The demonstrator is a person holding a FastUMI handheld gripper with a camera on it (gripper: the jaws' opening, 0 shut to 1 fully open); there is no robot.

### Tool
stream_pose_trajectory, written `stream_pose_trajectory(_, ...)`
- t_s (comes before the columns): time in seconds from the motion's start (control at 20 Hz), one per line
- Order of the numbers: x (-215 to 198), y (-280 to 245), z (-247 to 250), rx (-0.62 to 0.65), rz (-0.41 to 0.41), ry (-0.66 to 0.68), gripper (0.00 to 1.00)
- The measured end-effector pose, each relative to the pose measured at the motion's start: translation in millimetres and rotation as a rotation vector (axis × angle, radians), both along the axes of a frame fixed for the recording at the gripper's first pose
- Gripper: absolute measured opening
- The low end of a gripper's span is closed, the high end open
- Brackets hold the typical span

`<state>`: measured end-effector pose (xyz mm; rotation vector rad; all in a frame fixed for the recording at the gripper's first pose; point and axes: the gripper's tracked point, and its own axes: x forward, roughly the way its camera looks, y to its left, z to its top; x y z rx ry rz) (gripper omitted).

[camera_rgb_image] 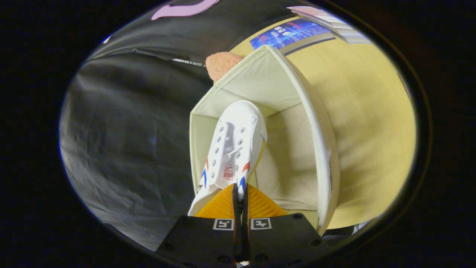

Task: Open the storage box then place both shoes into the box .Put the left shoe in first, then the right shoe, with the right side of both shoes facing outward in a uniform manner.

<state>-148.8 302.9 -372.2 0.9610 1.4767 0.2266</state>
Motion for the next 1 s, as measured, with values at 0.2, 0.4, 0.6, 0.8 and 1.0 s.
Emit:
stream_pose_trajectory(0.2, -14, 7, -20, -0.102, 0.081, -0.019, 0.02)
stream_pose_trajectory(0.4, -14, 17, -31, -0.153, 0.113, -0.046, 0.02)
stream_pose_trajectory(0.6, -14, 15, -38, -0.229, 0.152, -0.085, 0.03)
stream_pose_trajectory(0.8, -10, 13, -37, -0.238, 0.137, -0.105, 0.09)
stream_pose_trajectory(1.0, -8, 14, -27, -0.177, 0.109, -0.113, 0.34)
